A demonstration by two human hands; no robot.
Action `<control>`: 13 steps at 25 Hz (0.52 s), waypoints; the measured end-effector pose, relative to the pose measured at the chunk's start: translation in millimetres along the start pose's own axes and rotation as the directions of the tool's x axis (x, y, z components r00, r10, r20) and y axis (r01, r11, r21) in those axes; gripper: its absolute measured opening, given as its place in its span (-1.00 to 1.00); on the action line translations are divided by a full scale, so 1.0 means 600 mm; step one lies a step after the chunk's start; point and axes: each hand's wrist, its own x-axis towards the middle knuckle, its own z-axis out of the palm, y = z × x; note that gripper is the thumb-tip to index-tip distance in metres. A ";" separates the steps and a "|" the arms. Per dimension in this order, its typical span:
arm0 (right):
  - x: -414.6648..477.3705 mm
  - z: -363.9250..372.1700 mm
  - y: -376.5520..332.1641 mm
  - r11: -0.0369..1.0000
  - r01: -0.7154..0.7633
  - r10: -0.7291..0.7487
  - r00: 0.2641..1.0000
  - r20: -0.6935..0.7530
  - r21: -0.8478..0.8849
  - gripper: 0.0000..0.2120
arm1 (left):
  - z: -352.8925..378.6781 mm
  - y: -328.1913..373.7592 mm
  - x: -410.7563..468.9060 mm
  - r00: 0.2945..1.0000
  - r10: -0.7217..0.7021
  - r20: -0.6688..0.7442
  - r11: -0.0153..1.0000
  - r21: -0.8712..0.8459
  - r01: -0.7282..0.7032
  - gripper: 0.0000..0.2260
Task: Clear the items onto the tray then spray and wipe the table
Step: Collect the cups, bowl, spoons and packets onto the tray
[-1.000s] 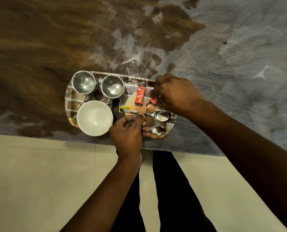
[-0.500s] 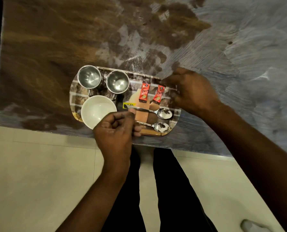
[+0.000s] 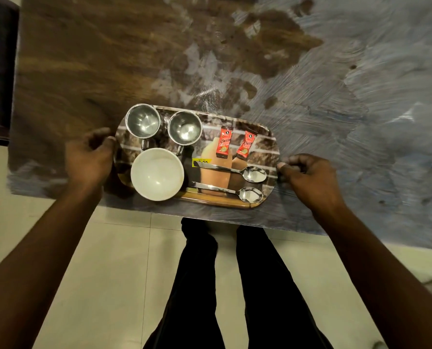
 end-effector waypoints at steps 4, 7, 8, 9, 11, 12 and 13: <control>-0.004 0.021 -0.001 0.960 -0.138 0.135 0.990 0.026 0.244 -0.86 | 0.003 0.001 0.016 0.997 0.003 0.077 0.999 0.047 -0.007 -0.79; -0.012 0.028 -0.011 0.951 -0.152 0.152 0.988 0.020 0.268 -0.84 | -0.002 -0.001 0.015 0.992 -0.033 0.123 0.998 -0.049 0.039 -0.78; -0.014 0.028 -0.016 0.956 -0.142 0.145 0.989 0.006 0.255 -0.83 | -0.003 -0.002 0.013 0.991 -0.045 0.124 0.996 -0.073 0.054 -0.77; -0.017 0.028 -0.022 0.962 -0.125 0.131 0.991 -0.007 0.242 -0.83 | -0.006 -0.003 0.010 0.991 -0.052 0.121 0.994 -0.091 0.063 -0.77; -0.023 0.028 -0.039 0.971 -0.093 0.099 0.995 -0.013 0.219 -0.82 | -0.020 -0.006 0.003 0.992 -0.055 0.111 0.990 -0.120 0.069 -0.77; -0.026 0.027 -0.048 0.973 -0.083 0.087 0.996 -0.008 0.213 -0.81 | -0.030 -0.008 -0.001 0.992 -0.059 0.107 0.988 -0.138 0.074 -0.77; -0.032 0.026 -0.059 0.976 -0.069 0.071 0.997 -0.001 0.208 -0.80 | -0.044 -0.008 -0.007 0.992 -0.070 0.102 0.983 -0.163 0.086 -0.78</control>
